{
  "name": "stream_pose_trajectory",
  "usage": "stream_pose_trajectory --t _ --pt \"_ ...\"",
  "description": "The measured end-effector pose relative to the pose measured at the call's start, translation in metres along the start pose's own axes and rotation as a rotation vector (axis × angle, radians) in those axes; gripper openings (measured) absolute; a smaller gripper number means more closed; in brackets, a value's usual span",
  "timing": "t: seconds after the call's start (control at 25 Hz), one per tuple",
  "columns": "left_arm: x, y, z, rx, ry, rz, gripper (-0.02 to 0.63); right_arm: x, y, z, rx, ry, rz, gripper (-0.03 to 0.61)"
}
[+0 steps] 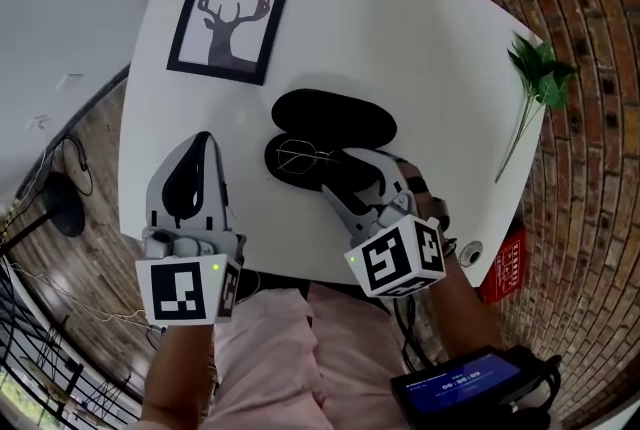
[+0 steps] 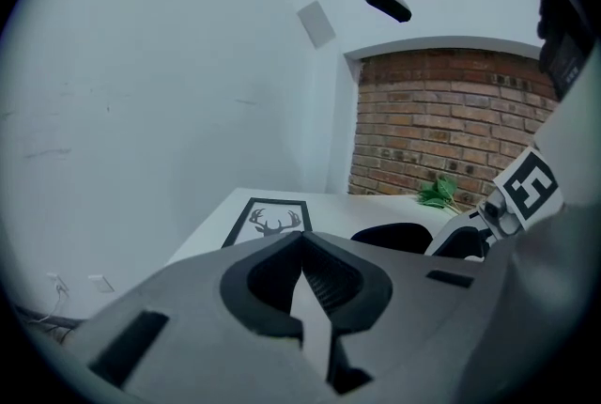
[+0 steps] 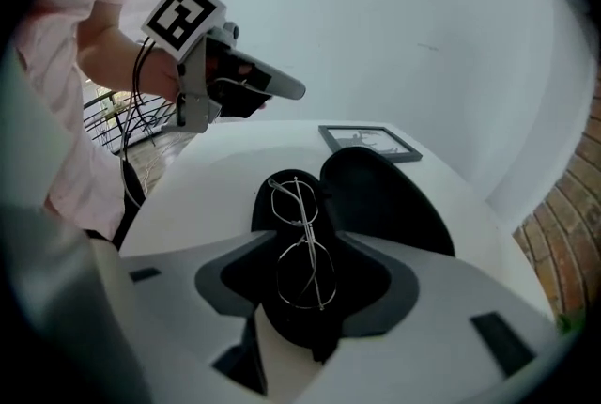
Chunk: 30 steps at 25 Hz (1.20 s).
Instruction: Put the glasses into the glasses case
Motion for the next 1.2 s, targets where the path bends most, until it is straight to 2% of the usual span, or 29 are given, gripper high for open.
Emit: stream_pose_trajectory --t 0.28,0.52,0.92,1.2 --pt "0.0 0.002 0.003 0.01 0.004 -0.011 0.003 -0.003 -0.001 -0.008 -0.037 -0.008 -0.005 0.166" --pt "0.0 0.002 0.005 0.017 0.002 -0.014 0.003 0.004 -0.007 -0.002 -0.007 -0.042 -0.057 0.155" --pt "0.001 0.006 0.006 0.024 0.0 -0.015 0.003 0.006 -0.003 -0.005 -0.027 -0.015 -0.059 0.008" --pt "0.0 0.005 0.006 0.018 0.001 -0.013 0.003 0.002 -0.003 -0.006 -0.062 0.017 -0.097 0.011"
Point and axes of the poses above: the fingertips, and each gripper's own axes: z backward along the fingers, y to its left, x out of its top, the point moved 3 cm from there along z, backward along the fingers, and after that the axes turned 4 degrees about y, right-handed, at the moved point
